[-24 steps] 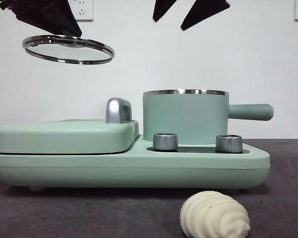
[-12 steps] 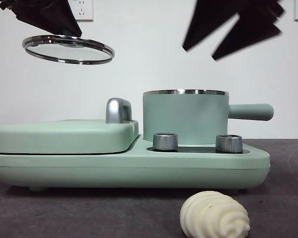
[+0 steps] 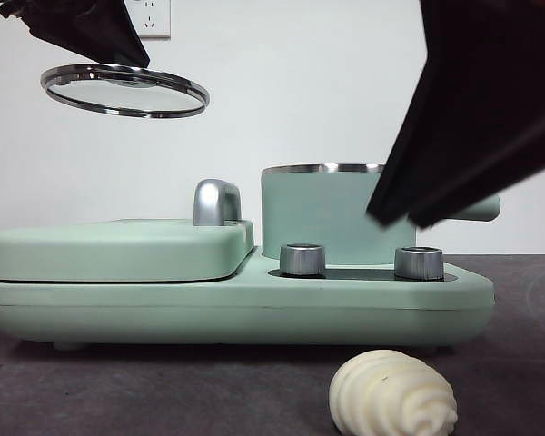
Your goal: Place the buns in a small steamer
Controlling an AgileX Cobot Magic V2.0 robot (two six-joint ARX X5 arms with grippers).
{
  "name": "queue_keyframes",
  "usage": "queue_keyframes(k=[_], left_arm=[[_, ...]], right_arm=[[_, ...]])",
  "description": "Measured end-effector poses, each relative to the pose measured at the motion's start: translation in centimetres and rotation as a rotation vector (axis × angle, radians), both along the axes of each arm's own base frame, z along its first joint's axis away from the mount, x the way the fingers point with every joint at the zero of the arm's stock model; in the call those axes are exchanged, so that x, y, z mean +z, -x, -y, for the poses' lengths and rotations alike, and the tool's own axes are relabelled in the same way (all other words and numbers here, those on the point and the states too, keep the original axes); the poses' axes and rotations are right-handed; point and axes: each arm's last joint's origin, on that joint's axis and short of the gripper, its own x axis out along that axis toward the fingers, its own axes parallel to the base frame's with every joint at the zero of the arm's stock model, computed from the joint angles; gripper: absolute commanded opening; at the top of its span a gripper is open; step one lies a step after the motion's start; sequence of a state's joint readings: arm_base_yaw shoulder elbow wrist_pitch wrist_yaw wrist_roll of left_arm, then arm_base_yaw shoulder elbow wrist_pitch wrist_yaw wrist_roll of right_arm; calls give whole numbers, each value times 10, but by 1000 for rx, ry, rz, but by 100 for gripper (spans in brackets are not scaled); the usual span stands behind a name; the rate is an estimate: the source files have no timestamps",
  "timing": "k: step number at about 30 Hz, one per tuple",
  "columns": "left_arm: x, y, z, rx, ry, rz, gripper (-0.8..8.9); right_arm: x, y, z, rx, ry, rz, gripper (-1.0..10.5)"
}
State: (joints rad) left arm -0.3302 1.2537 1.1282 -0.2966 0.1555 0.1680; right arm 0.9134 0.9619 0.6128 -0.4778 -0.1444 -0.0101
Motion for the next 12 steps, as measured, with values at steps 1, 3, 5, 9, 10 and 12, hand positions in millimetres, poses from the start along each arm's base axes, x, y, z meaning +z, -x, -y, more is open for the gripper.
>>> queue_keyframes(k=[1, 3, 5, 9, 10, 12], left_arm=[[0, 0, 0, 0, 0, 0, 14], [0, 0, 0, 0, 0, 0, 14], [0, 0, 0, 0, 0, 0, 14], [0, 0, 0, 0, 0, 0, 14], [0, 0, 0, 0, 0, 0, 14], [0, 0, 0, 0, 0, 0, 14]], right_arm=[[-4, 0, -2, 0, 17, 1, 391], [-10, 1, -5, -2, 49, 1, 391], [-15, -2, -8, -14, 82, 0, 391], [-25, -6, -14, -18, 120, -24, 391], [-28, -8, -16, -18, 127, -30, 391], [-34, -10, -20, -16, 144, -45, 391]])
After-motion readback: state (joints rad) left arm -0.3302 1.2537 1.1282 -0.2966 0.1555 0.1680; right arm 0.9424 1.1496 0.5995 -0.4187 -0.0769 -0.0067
